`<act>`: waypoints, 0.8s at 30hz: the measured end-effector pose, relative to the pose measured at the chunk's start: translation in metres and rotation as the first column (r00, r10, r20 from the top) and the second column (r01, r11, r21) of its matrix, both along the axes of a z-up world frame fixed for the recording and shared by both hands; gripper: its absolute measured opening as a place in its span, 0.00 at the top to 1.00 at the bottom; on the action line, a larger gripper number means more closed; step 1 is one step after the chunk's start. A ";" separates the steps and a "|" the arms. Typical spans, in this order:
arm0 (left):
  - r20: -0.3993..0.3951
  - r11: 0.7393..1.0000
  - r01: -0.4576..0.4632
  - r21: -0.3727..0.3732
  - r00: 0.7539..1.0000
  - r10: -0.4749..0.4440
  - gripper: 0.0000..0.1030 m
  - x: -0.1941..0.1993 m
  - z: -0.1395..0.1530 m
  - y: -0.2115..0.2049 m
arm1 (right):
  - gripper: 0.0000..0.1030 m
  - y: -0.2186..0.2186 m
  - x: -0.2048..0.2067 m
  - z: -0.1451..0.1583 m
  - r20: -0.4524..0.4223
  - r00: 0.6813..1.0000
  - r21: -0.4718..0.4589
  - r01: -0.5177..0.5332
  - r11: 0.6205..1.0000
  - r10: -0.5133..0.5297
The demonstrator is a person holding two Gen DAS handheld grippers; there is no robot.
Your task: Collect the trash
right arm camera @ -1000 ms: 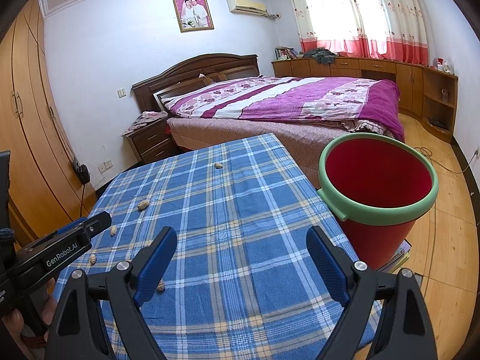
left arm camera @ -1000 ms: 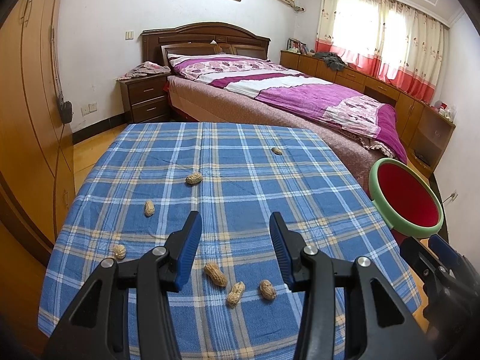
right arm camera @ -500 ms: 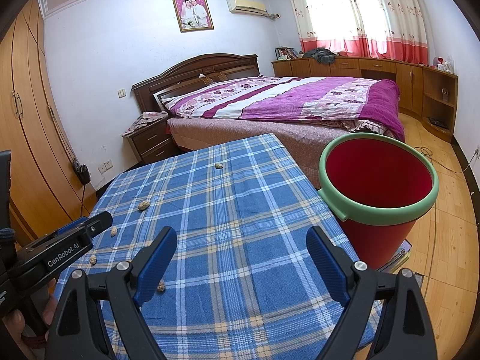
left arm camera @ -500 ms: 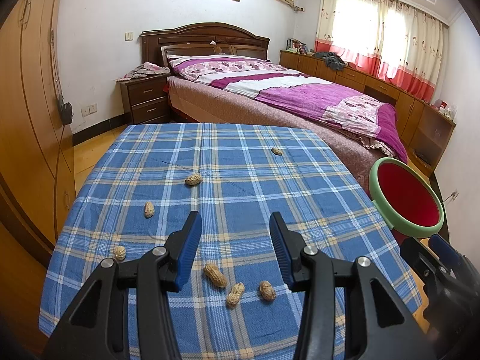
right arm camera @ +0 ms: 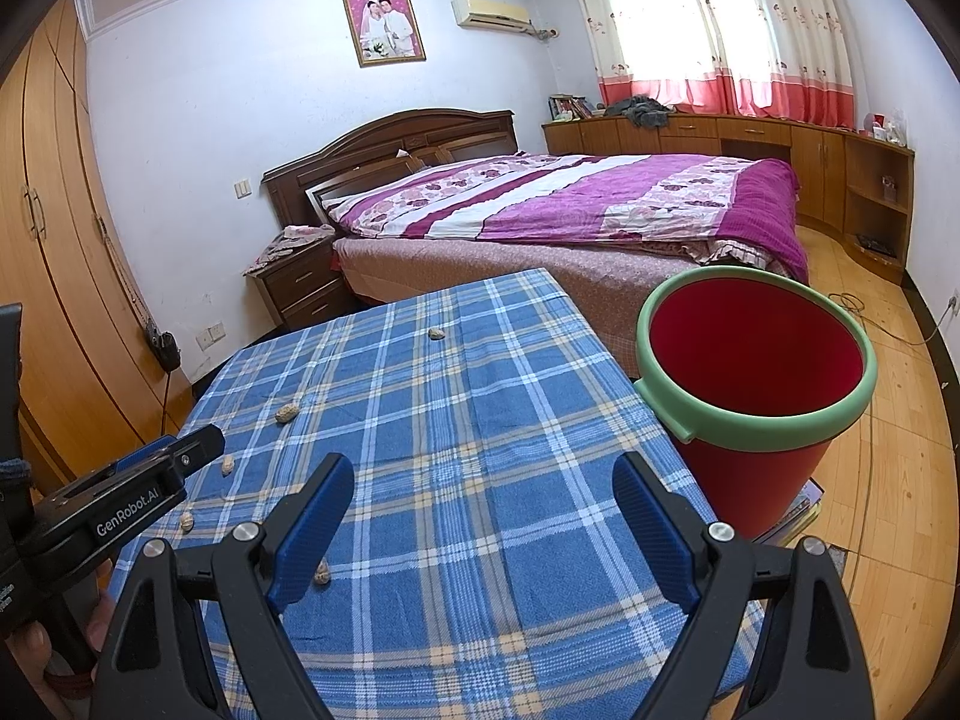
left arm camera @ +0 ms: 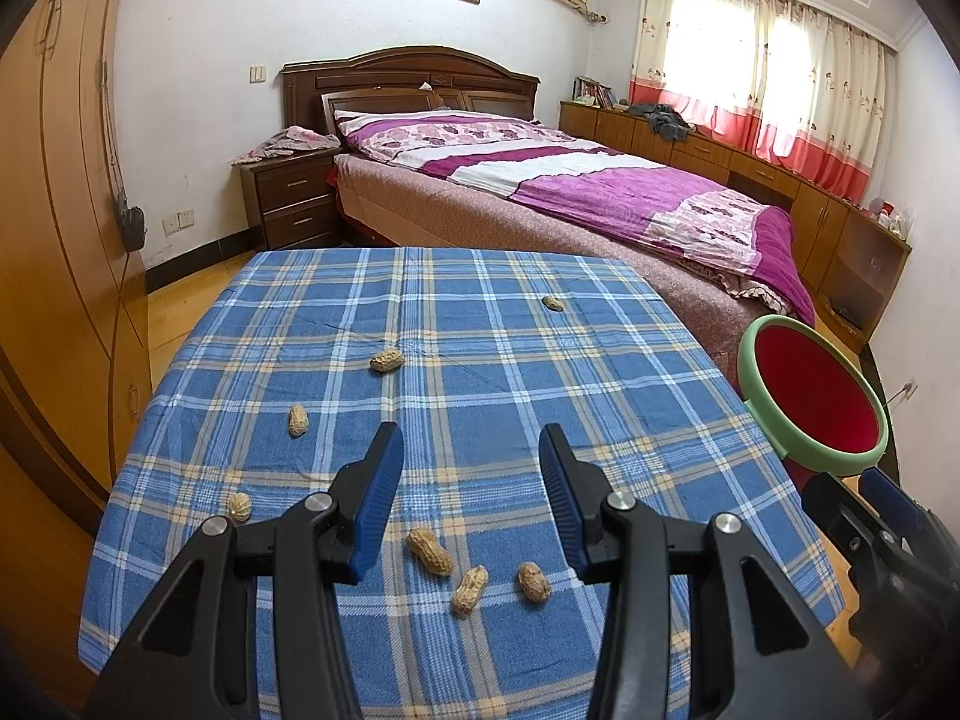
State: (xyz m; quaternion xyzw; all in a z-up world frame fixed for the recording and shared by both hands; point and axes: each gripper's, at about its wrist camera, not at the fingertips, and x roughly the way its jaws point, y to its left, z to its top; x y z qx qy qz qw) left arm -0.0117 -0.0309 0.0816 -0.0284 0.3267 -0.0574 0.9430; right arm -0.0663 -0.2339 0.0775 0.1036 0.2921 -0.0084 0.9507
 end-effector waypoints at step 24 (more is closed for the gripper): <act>0.007 1.000 -0.003 0.005 1.000 0.003 0.54 0.001 0.001 0.001 | 0.13 0.000 0.001 0.000 0.005 1.000 0.003 0.005 1.000 -0.005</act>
